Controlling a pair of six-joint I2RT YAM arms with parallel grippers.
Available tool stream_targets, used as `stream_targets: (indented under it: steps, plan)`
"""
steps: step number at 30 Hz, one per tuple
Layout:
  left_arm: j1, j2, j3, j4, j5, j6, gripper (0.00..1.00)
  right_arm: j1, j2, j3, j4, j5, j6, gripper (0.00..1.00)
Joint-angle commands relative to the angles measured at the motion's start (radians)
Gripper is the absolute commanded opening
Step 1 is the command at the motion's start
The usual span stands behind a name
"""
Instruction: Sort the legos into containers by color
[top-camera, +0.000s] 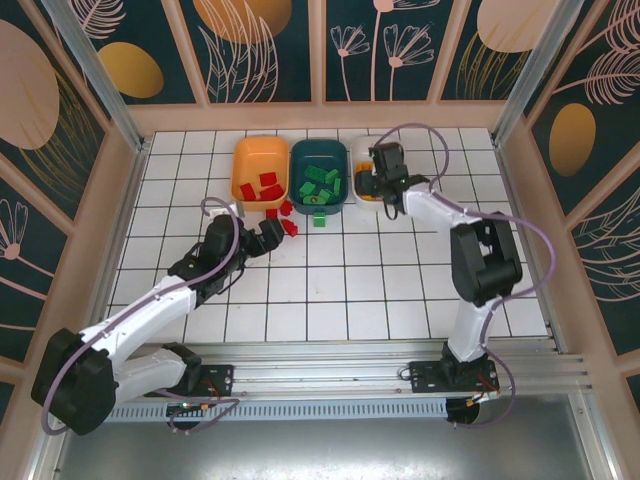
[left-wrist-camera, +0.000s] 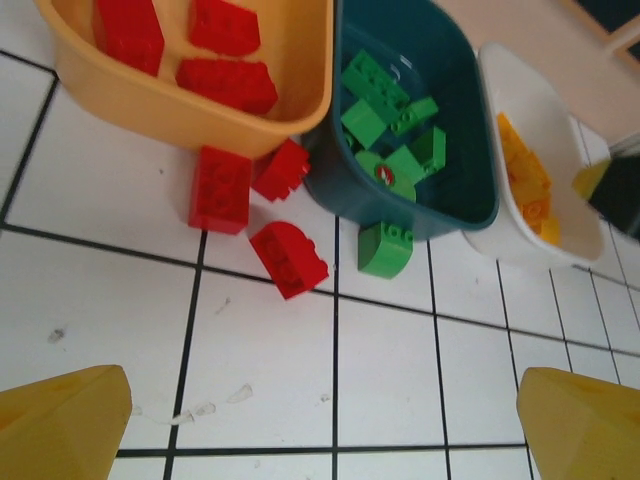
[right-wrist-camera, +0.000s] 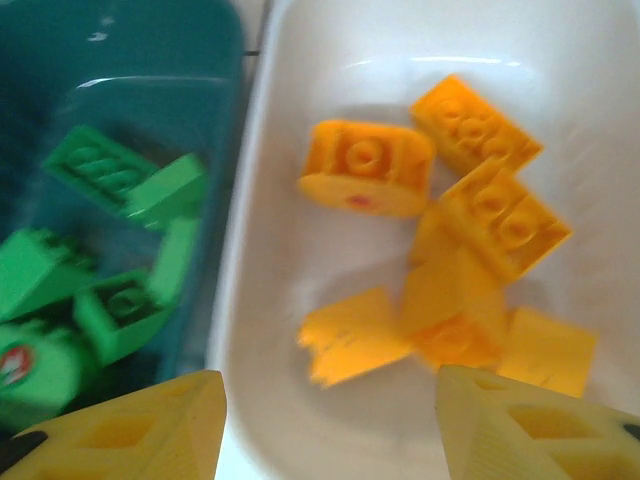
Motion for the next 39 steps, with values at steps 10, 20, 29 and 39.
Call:
stream_targets:
  steps: [10, 20, 29, 39]
  plan:
    - [0.002, -0.058, -0.07, -0.026, -0.094, -0.063, 0.98, 0.258, 0.088, -0.059, 0.146, 0.093, 0.299, 0.64]
    - [0.002, -0.13, -0.12, -0.059, -0.129, -0.065, 0.99, 0.29, 0.264, 0.051, 0.138, 0.152, 0.352, 0.64]
    - [0.002, -0.124, -0.114, -0.06, -0.13, -0.056, 0.99, 0.314, 0.334, 0.083, 0.148, 0.267, 0.326, 0.49]
    - [0.002, -0.111, -0.109, -0.061, -0.144, -0.042, 0.99, 0.368, 0.191, -0.03, 0.188, 0.301, 0.26, 0.32]
